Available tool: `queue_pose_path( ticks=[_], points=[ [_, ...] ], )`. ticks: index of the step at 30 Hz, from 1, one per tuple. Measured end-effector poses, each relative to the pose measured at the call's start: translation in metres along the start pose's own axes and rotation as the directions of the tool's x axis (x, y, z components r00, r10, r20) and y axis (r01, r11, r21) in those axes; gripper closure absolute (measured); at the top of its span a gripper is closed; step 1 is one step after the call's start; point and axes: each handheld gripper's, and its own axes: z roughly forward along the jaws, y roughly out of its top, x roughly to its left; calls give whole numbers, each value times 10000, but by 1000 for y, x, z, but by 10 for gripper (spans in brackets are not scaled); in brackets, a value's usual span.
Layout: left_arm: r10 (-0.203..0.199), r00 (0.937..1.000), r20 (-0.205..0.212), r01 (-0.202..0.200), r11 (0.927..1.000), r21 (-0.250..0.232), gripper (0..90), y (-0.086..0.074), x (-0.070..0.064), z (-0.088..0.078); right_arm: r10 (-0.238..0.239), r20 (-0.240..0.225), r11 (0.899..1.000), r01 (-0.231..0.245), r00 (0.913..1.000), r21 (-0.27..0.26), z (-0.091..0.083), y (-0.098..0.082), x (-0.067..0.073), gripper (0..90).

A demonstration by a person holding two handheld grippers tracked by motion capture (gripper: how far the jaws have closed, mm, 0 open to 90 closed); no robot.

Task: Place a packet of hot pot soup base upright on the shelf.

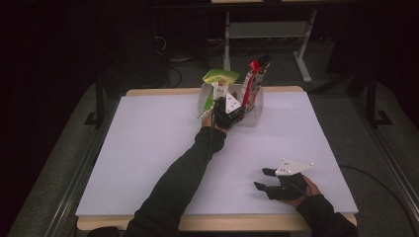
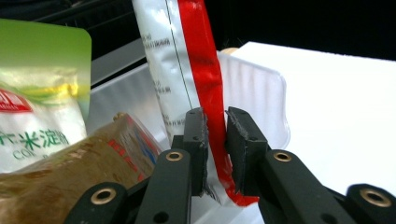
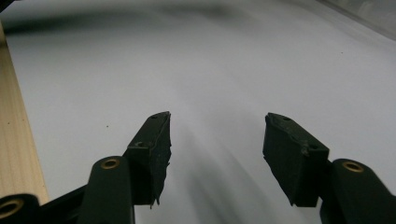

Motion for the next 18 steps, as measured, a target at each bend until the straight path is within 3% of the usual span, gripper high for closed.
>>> queue_pose_path(
  ticks=[4,15,17,18],
  points=[
    [229,9997,-7,-229,9996,177,805,-7,-3,3,-17,-26,10000,17,10000,26,0,0,0,412],
    [136,9998,-123,-133,9997,199,875,-17,-7,4,20,-96,9999,-19,10000,110,3,0,2,413],
    [307,9995,-116,-304,9991,299,878,-18,-7,4,20,-92,9999,-19,10000,118,3,0,1,414],
    [165,9998,-73,-163,9994,298,884,-18,-6,4,13,-94,9999,-12,10000,136,3,0,1,413]
  ],
)
